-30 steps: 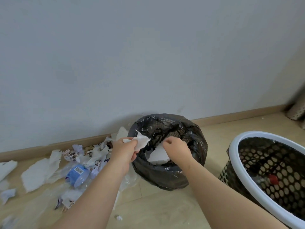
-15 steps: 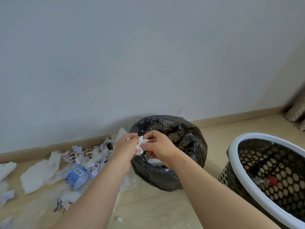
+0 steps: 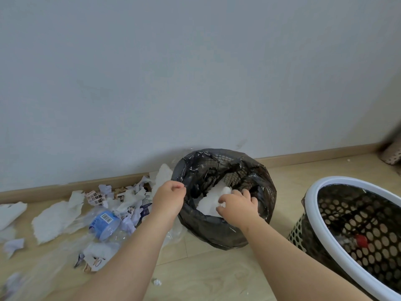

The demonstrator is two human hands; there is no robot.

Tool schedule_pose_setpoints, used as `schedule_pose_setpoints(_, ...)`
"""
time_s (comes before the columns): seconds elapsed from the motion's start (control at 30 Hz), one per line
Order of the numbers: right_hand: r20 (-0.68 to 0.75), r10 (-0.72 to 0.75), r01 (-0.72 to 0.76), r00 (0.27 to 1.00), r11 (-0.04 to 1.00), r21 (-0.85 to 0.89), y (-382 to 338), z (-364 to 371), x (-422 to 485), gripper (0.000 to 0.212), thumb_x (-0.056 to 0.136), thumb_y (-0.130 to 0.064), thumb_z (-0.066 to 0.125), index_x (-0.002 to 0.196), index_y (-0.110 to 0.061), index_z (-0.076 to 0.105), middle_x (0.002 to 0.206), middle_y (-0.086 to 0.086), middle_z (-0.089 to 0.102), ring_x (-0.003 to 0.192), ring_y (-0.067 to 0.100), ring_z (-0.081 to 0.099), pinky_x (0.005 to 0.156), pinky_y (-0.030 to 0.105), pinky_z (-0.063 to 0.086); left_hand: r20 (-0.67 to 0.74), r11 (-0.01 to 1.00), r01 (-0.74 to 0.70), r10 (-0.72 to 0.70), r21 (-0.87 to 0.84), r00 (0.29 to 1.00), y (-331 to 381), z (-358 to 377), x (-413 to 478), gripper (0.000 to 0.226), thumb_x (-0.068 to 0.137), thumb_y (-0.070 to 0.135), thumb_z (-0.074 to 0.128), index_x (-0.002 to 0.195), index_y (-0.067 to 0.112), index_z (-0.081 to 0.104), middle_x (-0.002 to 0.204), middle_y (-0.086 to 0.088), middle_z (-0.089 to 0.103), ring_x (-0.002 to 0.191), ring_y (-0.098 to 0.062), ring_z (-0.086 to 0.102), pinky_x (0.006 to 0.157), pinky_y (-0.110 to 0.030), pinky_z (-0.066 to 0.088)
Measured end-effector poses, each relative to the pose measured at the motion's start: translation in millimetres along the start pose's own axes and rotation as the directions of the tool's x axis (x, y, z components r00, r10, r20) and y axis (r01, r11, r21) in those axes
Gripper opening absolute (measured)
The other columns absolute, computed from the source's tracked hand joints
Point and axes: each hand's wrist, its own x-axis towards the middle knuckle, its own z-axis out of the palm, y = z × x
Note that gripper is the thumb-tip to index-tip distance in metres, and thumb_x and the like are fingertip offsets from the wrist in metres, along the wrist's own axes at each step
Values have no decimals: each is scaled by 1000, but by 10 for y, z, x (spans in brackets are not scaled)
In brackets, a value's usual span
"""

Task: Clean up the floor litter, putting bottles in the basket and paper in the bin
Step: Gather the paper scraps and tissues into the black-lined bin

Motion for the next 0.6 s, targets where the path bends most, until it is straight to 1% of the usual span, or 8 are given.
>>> schedule_pose_setpoints(0.07,18,-10,10,1000,1000,24,-46,-12,4,35,97,-38,37,126,-32,55,145,5,37,141,33,16,113,48,16,-19,999,-30,30,22,999,-20,4,-1,21,93,15,50,110,17,62,106,0,58,93,-16,54,81,-29,45)
schedule_pose_setpoints(0.17,-6,-28,29,1000,996,80,-121,-76,-1,36,96,-36,35,126,-30,55,140,4,44,135,30,26,110,45,19,-20,998,-52,52,36,998,-51,6,6,20,92,13,52,110,16,62,104,0,55,77,-6,51,63,-21,41)
schedule_pose_setpoints(0.2,-20,-38,39,999,994,99,-145,-95,-7,36,96,-35,36,126,-29,55,137,4,47,131,29,31,108,44,22,-14,998,-45,46,41,999,-55,7,3,20,92,13,52,109,16,62,105,0,56,78,-8,51,64,-22,40)
schedule_pose_setpoints(0.3,-78,-87,100,993,979,175,-252,-141,-10,30,96,-33,39,117,-25,59,121,3,58,118,26,44,99,39,31,-5,999,-30,30,41,1000,-64,-20,5,19,92,12,51,108,16,62,107,-2,58,90,-16,52,77,-26,39)
schedule_pose_setpoints(0.4,-139,-145,179,980,943,280,-421,-223,-25,24,95,-29,42,107,-23,61,106,-1,65,102,23,56,91,37,43,12,999,-26,26,42,1000,-71,-138,12,19,93,12,49,106,18,61,104,0,58,95,-17,53,80,-28,41)
schedule_pose_setpoints(0.47,-153,-195,238,969,901,362,-576,-278,-76,23,95,-25,41,108,-21,61,102,-3,67,92,20,59,83,34,48,25,996,-20,18,90,1000,-132,-279,32,20,93,14,48,107,19,61,104,2,59,98,-19,56,84,-31,45)
schedule_pose_setpoints(0.53,-185,-249,306,951,850,428,-760,-299,-135,25,96,-21,40,113,-21,59,100,-2,66,84,16,57,76,30,48,16,987,-2,-1,164,1000,-237,-437,53,18,93,16,48,105,21,60,103,2,60,101,-22,57,87,-35,48)
schedule_pose_setpoints(0.6,-233,-293,371,927,799,474,-944,-290,-183,27,95,-19,41,116,-21,58,99,0,65,80,15,55,76,31,48,0,982,9,-9,190,1000,-343,-583,65,13,93,16,48,96,24,58,100,1,61,100,-24,58,88,-37,50)
